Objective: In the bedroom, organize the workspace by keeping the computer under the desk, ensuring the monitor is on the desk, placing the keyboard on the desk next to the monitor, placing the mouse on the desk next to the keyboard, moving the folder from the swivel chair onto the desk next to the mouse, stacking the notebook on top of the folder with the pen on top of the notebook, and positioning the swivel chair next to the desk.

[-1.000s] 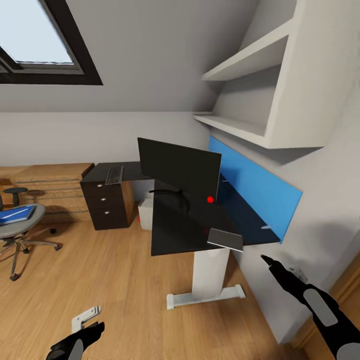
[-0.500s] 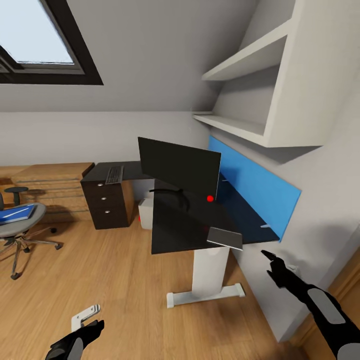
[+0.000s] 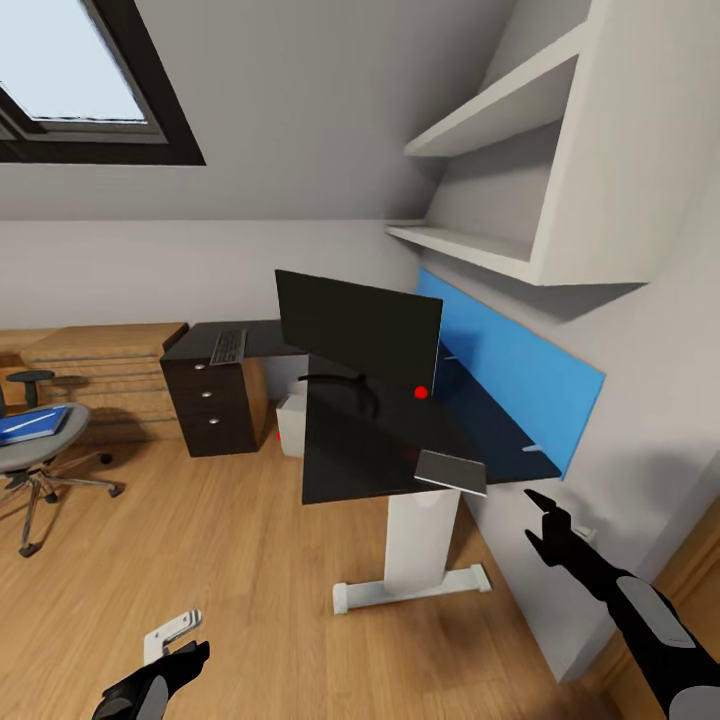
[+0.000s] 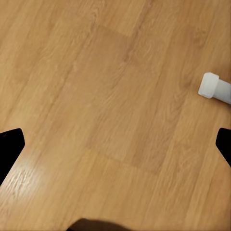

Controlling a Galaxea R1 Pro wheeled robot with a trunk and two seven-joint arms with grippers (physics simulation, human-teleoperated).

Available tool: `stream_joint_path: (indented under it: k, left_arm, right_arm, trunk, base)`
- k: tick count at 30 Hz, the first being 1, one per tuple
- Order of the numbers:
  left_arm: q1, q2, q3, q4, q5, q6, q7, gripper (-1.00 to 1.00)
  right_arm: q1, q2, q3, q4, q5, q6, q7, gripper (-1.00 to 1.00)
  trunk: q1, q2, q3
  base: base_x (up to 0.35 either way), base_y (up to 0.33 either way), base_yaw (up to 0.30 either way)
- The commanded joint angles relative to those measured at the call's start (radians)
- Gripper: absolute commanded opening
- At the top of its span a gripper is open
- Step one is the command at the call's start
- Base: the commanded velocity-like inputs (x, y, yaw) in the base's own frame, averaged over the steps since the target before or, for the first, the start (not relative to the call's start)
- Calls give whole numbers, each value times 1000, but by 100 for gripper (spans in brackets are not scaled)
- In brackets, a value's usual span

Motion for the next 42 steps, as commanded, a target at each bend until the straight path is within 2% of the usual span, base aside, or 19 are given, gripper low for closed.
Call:
stream_joint_path:
  k: [1, 5, 12, 42]
  left_arm:
    - [0, 0, -1, -1, 11, 4, 7, 100]
    - [0, -1, -1, -1, 11, 4, 7, 100]
    - [0, -1, -1, -1, 11, 4, 7, 100]
    - [0, -1, -1, -1, 10, 4, 6, 100]
  right_arm:
    - [-1, 2, -3, 0, -3, 4, 21, 100]
    - [-1, 1, 0, -1, 1, 8, 55, 100]
    - [-1, 2, 4, 2, 3, 33, 73, 100]
    - [-1, 1, 0, 5, -8, 40, 80, 100]
  trunk:
    - [4, -8, -4]
    - [19, -36, -17]
    - [46, -85, -39]
    - [161, -295, -133]
  base:
    - [0, 0, 0]
    - [0, 0, 0]
    - [0, 0, 0]
    - [0, 0, 0]
